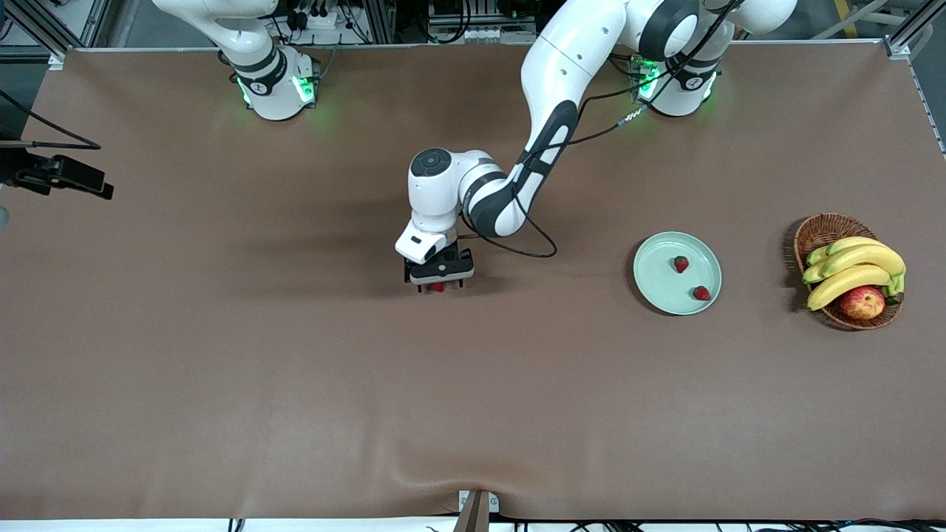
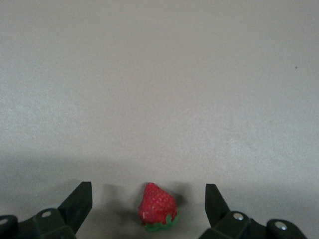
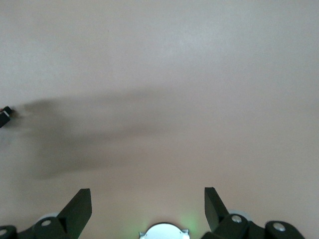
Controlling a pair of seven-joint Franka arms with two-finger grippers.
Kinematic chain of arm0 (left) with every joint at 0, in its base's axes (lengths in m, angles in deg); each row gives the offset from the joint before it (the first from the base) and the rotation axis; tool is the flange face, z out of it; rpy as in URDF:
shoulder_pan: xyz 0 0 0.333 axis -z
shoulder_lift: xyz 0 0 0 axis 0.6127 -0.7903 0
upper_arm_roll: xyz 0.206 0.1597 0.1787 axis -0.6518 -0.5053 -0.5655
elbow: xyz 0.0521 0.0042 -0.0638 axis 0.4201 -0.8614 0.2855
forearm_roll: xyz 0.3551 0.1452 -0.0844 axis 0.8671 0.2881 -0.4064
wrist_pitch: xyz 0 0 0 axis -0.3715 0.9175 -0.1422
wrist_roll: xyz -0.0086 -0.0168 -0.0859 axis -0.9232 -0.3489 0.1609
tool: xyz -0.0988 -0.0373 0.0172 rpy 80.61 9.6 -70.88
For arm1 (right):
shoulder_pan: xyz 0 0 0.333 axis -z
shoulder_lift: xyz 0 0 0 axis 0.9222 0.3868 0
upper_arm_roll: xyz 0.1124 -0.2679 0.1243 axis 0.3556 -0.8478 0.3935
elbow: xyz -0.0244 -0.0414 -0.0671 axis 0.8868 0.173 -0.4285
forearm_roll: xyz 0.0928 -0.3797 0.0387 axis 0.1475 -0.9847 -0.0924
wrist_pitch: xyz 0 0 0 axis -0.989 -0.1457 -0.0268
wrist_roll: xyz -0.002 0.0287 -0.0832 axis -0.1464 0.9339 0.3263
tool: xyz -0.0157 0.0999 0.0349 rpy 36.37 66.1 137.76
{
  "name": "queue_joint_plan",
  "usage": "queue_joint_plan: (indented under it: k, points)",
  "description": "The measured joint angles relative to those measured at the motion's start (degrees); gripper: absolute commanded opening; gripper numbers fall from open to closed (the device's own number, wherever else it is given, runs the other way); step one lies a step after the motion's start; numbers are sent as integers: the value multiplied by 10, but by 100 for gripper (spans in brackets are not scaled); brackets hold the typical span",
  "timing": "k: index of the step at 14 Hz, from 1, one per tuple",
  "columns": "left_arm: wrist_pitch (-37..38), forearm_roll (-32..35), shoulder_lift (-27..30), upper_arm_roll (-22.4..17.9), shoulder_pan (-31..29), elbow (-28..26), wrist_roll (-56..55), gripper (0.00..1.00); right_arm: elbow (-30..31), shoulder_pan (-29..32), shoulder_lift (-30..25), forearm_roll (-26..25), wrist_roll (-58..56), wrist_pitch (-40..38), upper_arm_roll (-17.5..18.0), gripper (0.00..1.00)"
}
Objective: Collect all strawberries into plate
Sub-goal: 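Grasp the strawberry with the left gripper while the right gripper withdraws, then carry the strawberry to the plate and release it with the left gripper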
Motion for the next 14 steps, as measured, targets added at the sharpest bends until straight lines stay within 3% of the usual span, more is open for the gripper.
queue_joint_plan:
  k: [3, 4, 5, 11, 14]
  points:
    - [0, 0, -2, 0, 2, 0, 0, 17, 0, -1, 0, 0, 0, -23, 3, 100]
    - [0, 0, -2, 0, 4, 0, 0, 5, 0, -2, 0, 0, 0, -26, 4, 100]
    - [0, 0, -2, 0, 6, 0, 0, 0, -1, -2, 0, -1, 0, -27, 5, 100]
    - [5, -1, -2, 0, 9, 2, -1, 0, -11, -3, 0, -1, 0, -30, 9, 100]
    - [67, -30, 10, -6, -1, 18, -8, 0, -11, -3, 0, -1, 0, -31, 9, 100]
